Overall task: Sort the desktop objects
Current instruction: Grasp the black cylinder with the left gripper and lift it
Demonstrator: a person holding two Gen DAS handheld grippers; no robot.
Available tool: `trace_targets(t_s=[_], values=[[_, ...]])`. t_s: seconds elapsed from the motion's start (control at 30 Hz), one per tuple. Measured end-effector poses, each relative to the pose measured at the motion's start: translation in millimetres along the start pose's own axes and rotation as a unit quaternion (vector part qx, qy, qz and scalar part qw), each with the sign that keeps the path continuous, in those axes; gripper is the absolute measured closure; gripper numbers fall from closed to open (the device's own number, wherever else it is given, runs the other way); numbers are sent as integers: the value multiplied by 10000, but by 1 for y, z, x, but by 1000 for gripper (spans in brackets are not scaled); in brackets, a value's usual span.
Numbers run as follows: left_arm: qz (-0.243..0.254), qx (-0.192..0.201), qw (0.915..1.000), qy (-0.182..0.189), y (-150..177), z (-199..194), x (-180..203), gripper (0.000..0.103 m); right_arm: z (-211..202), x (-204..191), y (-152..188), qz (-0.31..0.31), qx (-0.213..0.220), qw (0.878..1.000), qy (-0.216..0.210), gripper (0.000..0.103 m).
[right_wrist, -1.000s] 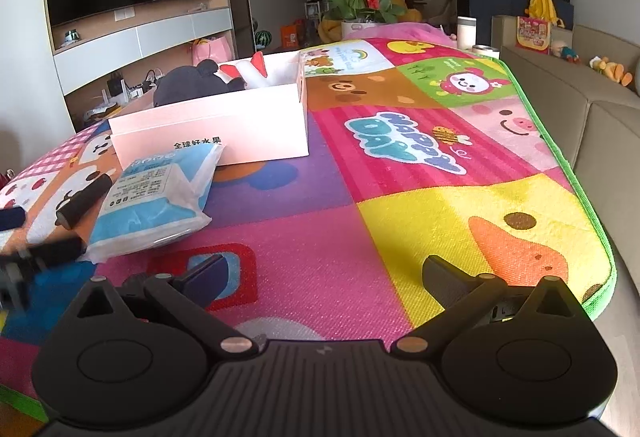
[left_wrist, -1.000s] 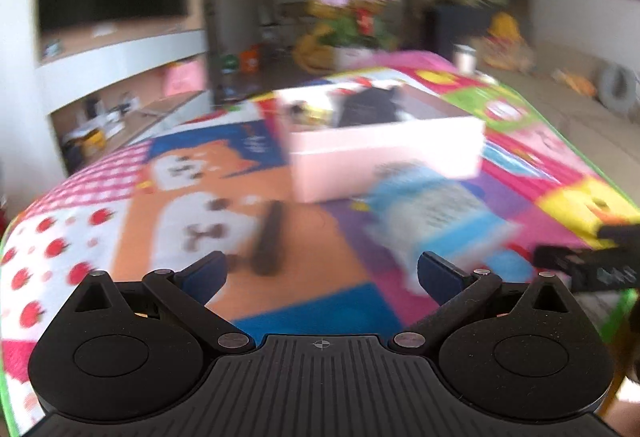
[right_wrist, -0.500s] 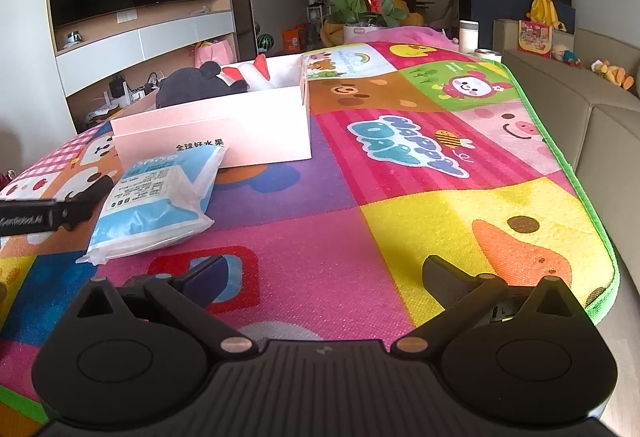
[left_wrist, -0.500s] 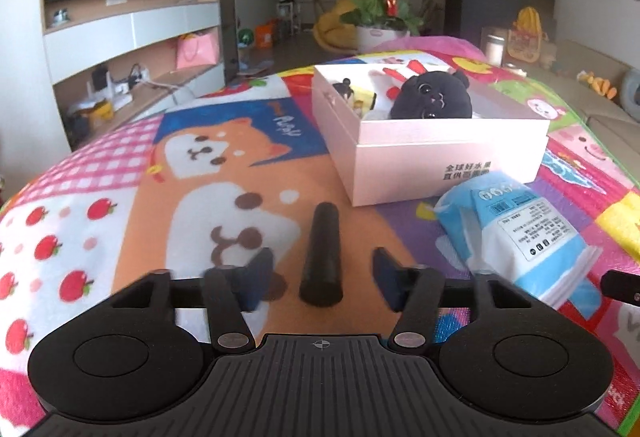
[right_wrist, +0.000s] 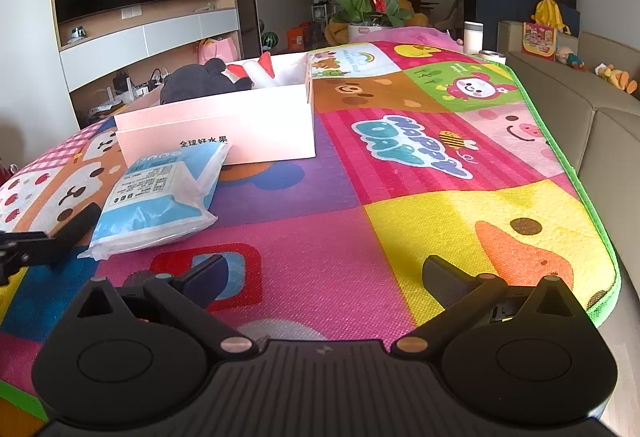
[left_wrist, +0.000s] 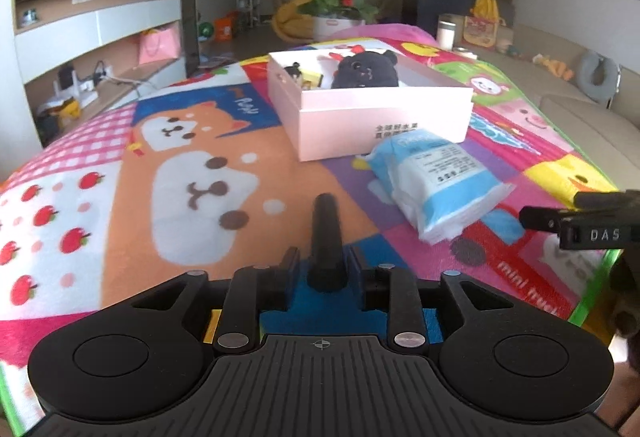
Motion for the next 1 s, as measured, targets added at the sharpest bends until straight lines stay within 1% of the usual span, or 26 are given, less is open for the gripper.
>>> trace_targets(t_s=[0.03, 0.1, 0.13, 0.17, 0.23, 0.27, 0.3, 0.33, 0.4, 0.47, 0.5, 0.57, 0.63, 0.7, 0.73, 0.77, 0.83, 0.87, 0.93, 1.0], values=[[41, 11, 9999, -136, 0, -1, -3, 54, 0, 0, 0, -26, -11, 10000, 0, 0], [155, 68, 9986, -498, -2, -1, -11, 42, 1, -1, 0, -78, -36, 10000, 3, 0], [178, 89, 9979, -614, -3, -1, -16, 36, 1, -2, 0, -100, -47, 9999, 2, 0], [177, 90, 9973, -707, -4, 0, -20, 32, 1, -2, 0, -123, -57, 9999, 0, 0], [231, 124, 9958, -879, -5, 2, -28, 17, 1, -3, 0, -160, -77, 9998, -4, 0], [309, 169, 9946, -979, -5, 2, -30, 14, 2, -3, 0, -177, -89, 9998, -5, 0], [383, 219, 9931, -1085, -6, 3, -32, 7, 1, -4, 0, -176, -95, 9998, -14, 0], [465, 254, 9909, -1239, -6, 4, -35, 7, 1, -4, 0, -177, -101, 9998, -36, 0], [553, 191, 9879, -1438, -4, 7, -40, 7, 0, -4, 1, -226, -134, 9996, -87, 0], [483, 97, 9874, -1502, -2, 10, -47, 7, -1, -5, 2, -263, -182, 9994, -120, 0], [385, 56, 9882, -1484, -1, 11, -51, 7, -1, -6, 2, -299, -210, 9993, -120, 0], [239, 106, 9900, -1387, -2, 9, -55, 5, 0, -8, 2, -403, -271, 9988, -69, 0], [182, 140, 9928, -1179, -5, 8, -54, 3, 0, -10, 3, -438, -272, 9987, -28, 0], [176, 118, 9951, -970, -13, 15, -53, 2, 0, -10, 3, -477, -251, 9985, -4, 0], [193, 109, 9951, -959, -19, 21, -55, 2, 0, -11, 3, -479, -240, 9986, -2, 0], [184, 94, 9942, -1059, -27, 29, -59, 1, 0, -10, 3, -477, -234, 9986, -3, 0], [-26, 86, 9904, -1380, -43, 50, -73, 1, 0, -10, 3, -480, -232, 9986, 3, 0], [-240, 71, 9890, -1461, -50, 60, -82, 1, 0, -10, 3, -480, -228, 9986, 8, 0], [-704, -54, 9863, -1494, -60, 84, -97, 1, 0, -10, 3, -476, -218, 9986, 8, 0], [-1011, -164, 9802, -1695, -66, 105, -109, 1, 0, -10, 3, -481, -211, 9986, 8, 0]])
Point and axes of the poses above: each gripper's, at about its wrist camera, not at the fingertips, and z roughly the way its jaws point, x to its right, y to its underside, the point moved 5 cm from there along z, roughly the way its jaws point, and after that the axes turned 1 degree about x, right-handed, at the moved point
